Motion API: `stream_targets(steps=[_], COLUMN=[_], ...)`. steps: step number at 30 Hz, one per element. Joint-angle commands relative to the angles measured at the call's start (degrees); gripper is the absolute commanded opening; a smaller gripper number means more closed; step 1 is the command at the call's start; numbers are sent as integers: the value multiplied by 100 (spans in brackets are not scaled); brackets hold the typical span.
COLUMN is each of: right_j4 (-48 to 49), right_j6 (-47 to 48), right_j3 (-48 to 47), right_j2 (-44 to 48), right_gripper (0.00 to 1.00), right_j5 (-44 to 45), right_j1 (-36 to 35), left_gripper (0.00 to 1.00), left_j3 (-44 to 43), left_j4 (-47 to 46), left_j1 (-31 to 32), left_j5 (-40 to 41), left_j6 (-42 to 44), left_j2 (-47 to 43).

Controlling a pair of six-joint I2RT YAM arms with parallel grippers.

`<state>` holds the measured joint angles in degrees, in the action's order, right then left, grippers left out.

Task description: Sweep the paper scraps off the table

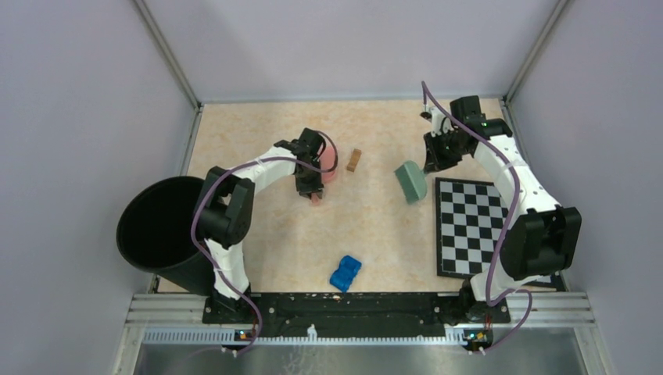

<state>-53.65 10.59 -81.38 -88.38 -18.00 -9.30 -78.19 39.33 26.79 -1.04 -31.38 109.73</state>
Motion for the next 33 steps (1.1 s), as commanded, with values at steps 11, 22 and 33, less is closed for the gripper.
stream_targets(steps=[11,22,33], right_j4=[408,839,1888], right_j6=[655,1039,2068], right_j3=[-91,-65,397], right_j2=[340,431,683], right_gripper=[0,0,0], right_j5=[1288,1682,3222], right_j1=[-658,-1075,-1802], left_gripper=[22,54,81], left_j3=[453,589,1728], left_j4=[152,40,-1363], left_j1=[226,229,225], left_j5=[-185,-143,18], left_j6=[637,1363,1815], left_j2=[-584,-1198,-2723])
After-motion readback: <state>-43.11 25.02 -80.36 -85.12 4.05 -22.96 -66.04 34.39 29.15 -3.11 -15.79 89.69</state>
